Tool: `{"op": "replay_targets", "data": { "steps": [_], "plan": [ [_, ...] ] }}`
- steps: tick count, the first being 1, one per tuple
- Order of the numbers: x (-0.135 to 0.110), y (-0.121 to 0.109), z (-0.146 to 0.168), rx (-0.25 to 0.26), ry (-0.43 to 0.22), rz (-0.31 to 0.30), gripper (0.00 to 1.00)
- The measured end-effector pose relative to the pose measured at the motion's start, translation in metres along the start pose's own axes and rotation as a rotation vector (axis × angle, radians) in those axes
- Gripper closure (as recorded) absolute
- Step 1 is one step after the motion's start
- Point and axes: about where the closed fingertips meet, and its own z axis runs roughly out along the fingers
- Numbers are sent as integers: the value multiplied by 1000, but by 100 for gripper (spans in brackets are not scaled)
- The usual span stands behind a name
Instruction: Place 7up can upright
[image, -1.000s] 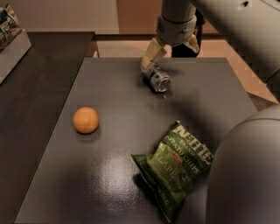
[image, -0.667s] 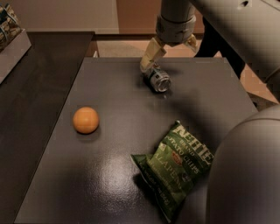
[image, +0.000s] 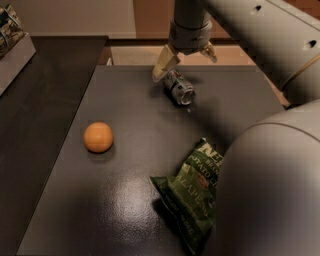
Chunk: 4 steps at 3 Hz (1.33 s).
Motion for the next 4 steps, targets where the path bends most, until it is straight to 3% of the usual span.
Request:
{"op": "replay_targets", "data": {
  "steps": [4],
  "plan": [
    [-18,30,52,-11,99,48,0]
  ]
}}
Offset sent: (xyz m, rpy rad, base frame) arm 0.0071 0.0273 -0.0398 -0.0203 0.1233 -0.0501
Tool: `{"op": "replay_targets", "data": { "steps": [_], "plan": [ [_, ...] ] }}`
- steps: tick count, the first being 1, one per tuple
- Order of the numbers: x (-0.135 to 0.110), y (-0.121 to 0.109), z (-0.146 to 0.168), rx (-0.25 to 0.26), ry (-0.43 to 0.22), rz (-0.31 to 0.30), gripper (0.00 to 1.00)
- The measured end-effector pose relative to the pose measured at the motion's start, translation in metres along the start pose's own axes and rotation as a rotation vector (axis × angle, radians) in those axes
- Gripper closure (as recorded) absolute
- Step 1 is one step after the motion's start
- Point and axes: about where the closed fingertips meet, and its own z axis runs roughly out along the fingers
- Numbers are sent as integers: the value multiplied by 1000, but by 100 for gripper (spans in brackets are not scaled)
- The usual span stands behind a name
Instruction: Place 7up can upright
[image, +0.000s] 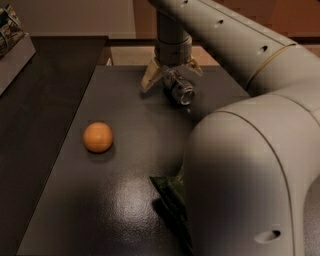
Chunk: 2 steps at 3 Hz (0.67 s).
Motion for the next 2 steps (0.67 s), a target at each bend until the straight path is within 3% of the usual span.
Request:
{"op": "replay_targets", "data": {
  "steps": [1,2],
  "plan": [
    [2,1,9,6,22,14,0],
    [6,-5,13,10,32,32,18]
  ]
}}
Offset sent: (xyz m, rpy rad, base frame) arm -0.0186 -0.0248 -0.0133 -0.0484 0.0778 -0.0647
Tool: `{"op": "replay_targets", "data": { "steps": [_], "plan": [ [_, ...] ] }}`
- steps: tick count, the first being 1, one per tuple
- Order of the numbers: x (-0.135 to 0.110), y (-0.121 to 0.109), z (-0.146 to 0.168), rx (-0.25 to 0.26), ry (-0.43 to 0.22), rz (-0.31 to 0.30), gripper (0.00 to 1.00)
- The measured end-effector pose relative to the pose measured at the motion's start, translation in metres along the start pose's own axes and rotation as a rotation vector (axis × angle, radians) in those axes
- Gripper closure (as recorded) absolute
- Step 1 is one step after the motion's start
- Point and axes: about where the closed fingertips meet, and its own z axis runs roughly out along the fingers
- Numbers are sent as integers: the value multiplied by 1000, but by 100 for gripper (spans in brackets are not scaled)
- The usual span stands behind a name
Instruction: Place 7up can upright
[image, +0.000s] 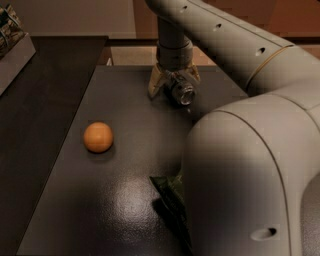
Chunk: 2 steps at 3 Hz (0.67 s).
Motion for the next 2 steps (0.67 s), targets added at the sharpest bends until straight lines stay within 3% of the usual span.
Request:
{"op": "replay_targets", "data": {
  "steps": [2],
  "plan": [
    [1,-4,-10,-1,-24,-5,65]
  ]
}}
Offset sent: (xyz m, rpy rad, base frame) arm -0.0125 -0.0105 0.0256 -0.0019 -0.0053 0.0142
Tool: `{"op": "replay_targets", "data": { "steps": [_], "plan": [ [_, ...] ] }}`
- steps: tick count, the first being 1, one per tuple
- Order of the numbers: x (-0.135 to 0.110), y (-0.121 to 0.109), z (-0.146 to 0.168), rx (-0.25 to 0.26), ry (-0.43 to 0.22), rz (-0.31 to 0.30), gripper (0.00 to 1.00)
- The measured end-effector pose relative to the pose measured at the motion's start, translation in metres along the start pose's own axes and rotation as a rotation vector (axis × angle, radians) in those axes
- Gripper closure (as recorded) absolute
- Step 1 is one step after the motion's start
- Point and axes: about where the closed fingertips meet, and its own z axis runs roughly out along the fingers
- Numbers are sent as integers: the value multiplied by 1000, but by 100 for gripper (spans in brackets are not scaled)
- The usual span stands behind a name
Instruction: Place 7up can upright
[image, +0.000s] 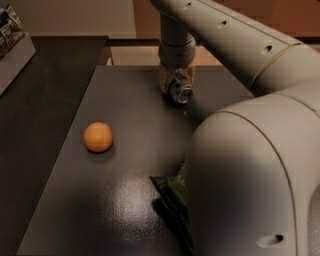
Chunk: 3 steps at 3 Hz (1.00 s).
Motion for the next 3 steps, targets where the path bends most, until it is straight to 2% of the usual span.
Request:
{"op": "replay_targets", "data": {
  "steps": [1,2,3],
  "plan": [
    [-2,5,-20,-27,-61,-46,88],
    [2,12,-45,-92,-183,-140,100],
    [1,21,-69,-175,-363,-246,100]
  ]
}}
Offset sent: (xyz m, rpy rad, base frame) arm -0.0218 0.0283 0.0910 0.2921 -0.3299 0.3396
